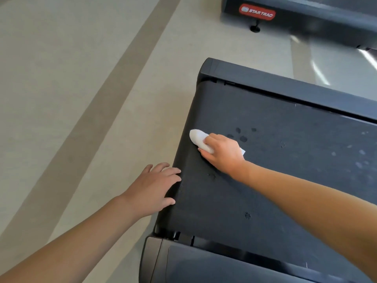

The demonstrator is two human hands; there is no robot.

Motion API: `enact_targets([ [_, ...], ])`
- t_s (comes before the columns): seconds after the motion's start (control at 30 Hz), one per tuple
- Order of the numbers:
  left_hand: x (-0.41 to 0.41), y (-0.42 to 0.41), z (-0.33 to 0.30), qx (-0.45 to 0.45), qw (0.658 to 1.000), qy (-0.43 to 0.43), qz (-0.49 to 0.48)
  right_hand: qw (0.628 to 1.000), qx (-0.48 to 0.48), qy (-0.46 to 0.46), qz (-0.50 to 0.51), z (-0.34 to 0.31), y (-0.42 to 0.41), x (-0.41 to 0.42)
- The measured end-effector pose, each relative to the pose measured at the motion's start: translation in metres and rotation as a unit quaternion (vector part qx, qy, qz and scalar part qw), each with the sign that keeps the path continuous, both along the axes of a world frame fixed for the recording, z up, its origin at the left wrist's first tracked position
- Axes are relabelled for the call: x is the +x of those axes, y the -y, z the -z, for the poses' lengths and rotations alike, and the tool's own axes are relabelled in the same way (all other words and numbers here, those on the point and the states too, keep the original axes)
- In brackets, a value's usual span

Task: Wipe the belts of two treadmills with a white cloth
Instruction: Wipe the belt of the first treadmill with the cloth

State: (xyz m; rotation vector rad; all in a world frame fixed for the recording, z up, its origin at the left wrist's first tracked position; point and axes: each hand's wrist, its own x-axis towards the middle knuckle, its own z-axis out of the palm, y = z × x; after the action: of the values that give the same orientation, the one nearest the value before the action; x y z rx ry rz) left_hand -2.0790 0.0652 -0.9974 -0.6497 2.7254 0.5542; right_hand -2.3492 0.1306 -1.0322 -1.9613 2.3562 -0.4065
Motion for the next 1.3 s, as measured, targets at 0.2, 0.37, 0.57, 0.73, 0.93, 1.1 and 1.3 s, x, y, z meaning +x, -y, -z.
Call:
enact_targets([
  [0.2, 0.005, 0.014, 0.003, 0.005, 0.999, -0.034, -0.038, 0.973, 0.032, 0.068, -0.217, -0.003, -0.097, 0.06],
  [0.37, -0.003, 0.009, 0.004, 0.01, 0.998, -0.047, -0.034, 0.938, 0.007, 0.022, -0.346, 0.005, -0.12, 0.068],
  [0.57, -0.003, -0.006, 0.004, 0.022, 0.999, -0.018, -0.038, 0.997, -0.04, -0.027, -0.066, -0.001, -0.02, -0.033],
  [0.73, -0.001, -0.009, 0.004, 0.033, 0.997, -0.024, -0.059, 0.998, -0.01, -0.039, 0.054, -0.009, 0.01, -0.066],
  [0.93, 0.006, -0.004, 0.004, 0.017, 0.993, -0.039, -0.114, 0.95, 0.012, 0.066, -0.305, 0.001, -0.096, 0.059],
  [1.1, -0.007, -0.012, 0.0, 0.025, 0.992, -0.06, -0.107, 0.929, 0.035, 0.027, -0.367, -0.007, -0.082, 0.045],
  [1.3, -0.031, -0.029, 0.004, 0.011, 0.996, -0.046, -0.08, 0.989, 0.04, -0.018, 0.14, -0.026, 0.0, -0.107],
])
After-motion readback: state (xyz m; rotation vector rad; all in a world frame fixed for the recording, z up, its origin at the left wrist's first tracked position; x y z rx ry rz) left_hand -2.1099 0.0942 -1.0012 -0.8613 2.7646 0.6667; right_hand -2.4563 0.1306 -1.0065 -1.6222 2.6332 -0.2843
